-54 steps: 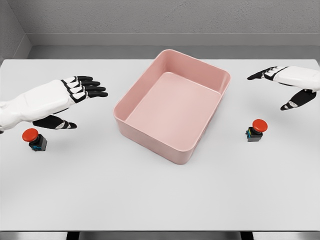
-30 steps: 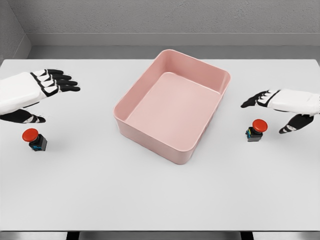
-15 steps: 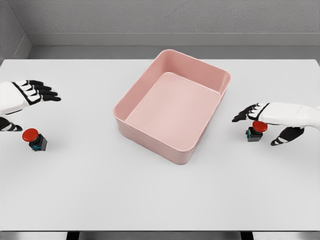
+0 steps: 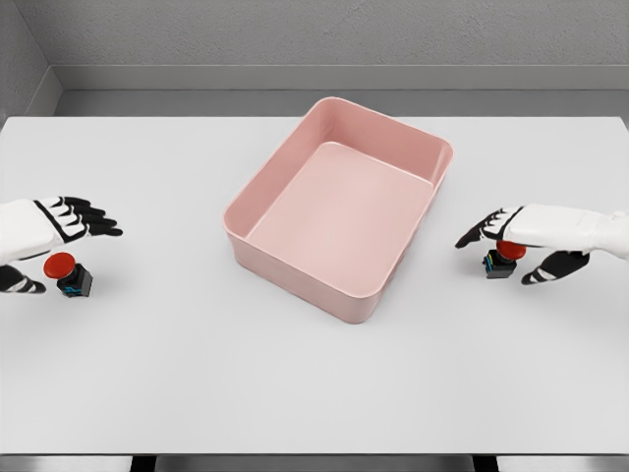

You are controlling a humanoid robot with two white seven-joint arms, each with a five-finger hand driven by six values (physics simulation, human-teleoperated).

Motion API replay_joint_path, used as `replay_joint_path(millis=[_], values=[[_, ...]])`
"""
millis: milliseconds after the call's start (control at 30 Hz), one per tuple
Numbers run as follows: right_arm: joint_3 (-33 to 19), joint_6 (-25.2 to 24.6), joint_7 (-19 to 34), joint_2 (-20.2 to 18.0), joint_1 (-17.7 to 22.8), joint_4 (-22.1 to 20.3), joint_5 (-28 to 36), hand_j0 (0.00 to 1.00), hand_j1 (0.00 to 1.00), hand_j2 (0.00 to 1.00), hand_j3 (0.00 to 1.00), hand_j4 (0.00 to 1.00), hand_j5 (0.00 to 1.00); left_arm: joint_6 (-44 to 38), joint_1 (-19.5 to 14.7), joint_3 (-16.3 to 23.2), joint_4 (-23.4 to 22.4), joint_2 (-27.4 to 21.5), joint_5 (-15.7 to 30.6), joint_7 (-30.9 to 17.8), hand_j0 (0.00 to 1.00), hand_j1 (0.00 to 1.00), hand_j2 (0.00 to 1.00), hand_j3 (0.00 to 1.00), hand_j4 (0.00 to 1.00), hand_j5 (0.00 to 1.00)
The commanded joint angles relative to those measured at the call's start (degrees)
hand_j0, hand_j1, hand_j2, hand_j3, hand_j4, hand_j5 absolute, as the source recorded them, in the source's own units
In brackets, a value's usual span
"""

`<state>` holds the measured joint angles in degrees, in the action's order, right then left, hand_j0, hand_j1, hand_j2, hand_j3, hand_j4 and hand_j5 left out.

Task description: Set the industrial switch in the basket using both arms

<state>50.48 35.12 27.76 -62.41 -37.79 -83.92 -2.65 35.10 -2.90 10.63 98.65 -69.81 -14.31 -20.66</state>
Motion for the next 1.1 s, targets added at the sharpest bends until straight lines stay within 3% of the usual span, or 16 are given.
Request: replay_joint_path(millis=[0,67,167,433,667,1067], values=[[-0.03,-0.12,0.1,0.8,0.0,1.39,0.28,0.89,0.89,0.89,0.89,0.89,0.89,-0.1,0.17,-0.35,0.05,-0.07,0.34,0.18,1.0,1.0,1.0,1.0,1.0,1.0],[-0.03,-0.12,0.27,1.85,0.0,2.53,0.19,0.89,0.89,0.89,0.89,0.89,0.89,-0.1,0.7,-1.23,-0.04,0.28,-1.33,0.36,1.0,1.0,1.0,1.0,1.0,1.0],[-0.03,-0.12,0.45,2.65,-0.09,3.93,0.01,0.89,0.89,0.89,0.89,0.89,0.89,-0.1,6.32,-8.43,0.31,1.16,-3.0,0.53,1.0,1.0,1.0,1.0,1.0,1.0],[0.06,-0.12,0.45,5.46,-0.18,6.66,-2.27,0.89,0.89,0.89,0.89,0.89,0.89,-0.1,7.03,-9.23,-0.39,3.18,-5.2,0.53,1.0,1.0,1.0,1.0,1.0,1.0],[0.06,-0.12,0.27,5.46,-0.18,7.71,-2.62,0.88,0.88,0.88,0.88,0.88,0.88,-0.1,7.12,-9.23,0.05,6.7,-9.59,0.62,1.0,1.0,1.0,1.0,1.0,1.0],[-0.12,-0.12,0.45,5.37,-0.53,9.21,-2.62,0.78,0.78,0.78,0.78,0.78,0.78,-0.1,7.64,-9.14,-0.74,9.16,-11.7,0.54,1.0,1.0,1.0,1.0,1.0,1.0]])
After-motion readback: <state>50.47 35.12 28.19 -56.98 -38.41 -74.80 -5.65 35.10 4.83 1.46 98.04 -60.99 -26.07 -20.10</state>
